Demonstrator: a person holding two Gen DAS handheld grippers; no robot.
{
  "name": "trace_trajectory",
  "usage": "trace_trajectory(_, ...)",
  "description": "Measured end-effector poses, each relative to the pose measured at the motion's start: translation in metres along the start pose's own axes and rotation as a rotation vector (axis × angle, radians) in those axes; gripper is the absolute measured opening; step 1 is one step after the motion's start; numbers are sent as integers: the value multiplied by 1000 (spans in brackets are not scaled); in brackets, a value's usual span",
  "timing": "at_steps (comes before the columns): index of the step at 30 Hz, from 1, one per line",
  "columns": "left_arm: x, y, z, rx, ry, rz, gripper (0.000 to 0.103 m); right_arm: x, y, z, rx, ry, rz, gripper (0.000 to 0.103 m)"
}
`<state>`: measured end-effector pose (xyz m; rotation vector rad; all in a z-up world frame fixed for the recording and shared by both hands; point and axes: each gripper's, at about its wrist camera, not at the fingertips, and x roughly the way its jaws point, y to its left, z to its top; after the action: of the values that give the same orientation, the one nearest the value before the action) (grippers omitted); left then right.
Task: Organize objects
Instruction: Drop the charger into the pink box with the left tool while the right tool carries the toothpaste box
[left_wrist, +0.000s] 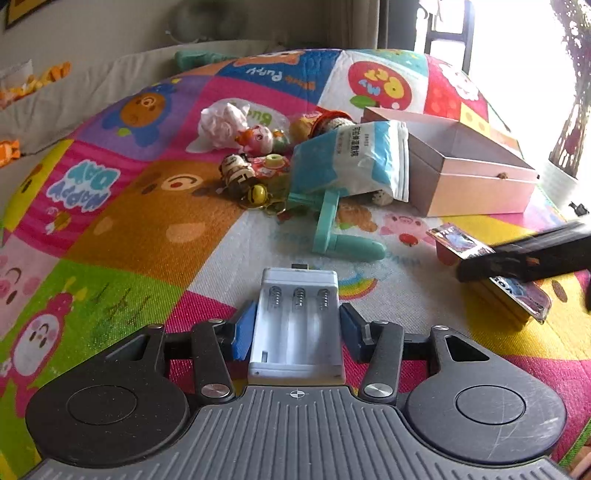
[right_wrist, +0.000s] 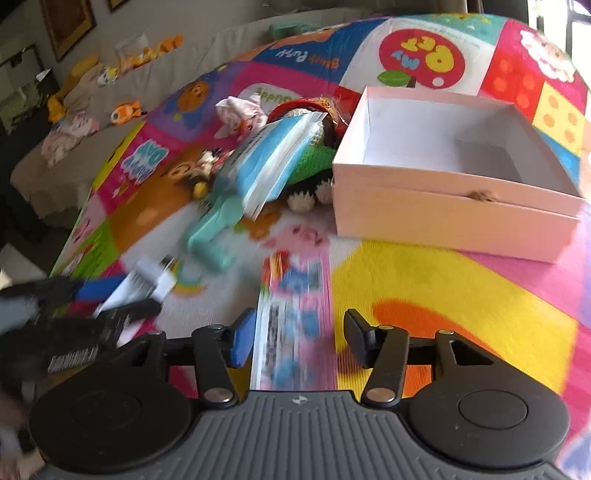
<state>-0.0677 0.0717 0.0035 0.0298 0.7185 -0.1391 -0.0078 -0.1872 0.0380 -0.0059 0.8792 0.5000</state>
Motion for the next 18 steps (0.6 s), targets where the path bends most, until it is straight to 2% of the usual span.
trace_trajectory(1,0,0,0,-1,3,2,54,5,2,3,-16,-15,-10,52)
trace_trajectory(3,-1,-1,0,5,6,9,53,8,10,5,-73,-13,-31,45)
trace_trajectory(6,-3,-8,0,19,9,36,53,-6,12,-6,-126,-17,14,44)
trace_trajectory(11,-4,-20,3,35,28,85,53,-42,-10,-29,-99,-64,18,44)
trace_trajectory(15,-14,-39,11,61,27,13,53,-75,-35,-39,-67,-168,-44,43)
trace_trajectory(18,-27,-64,41,78,-24,-82,53,-94,-52,-46,-45,-263,-111,43)
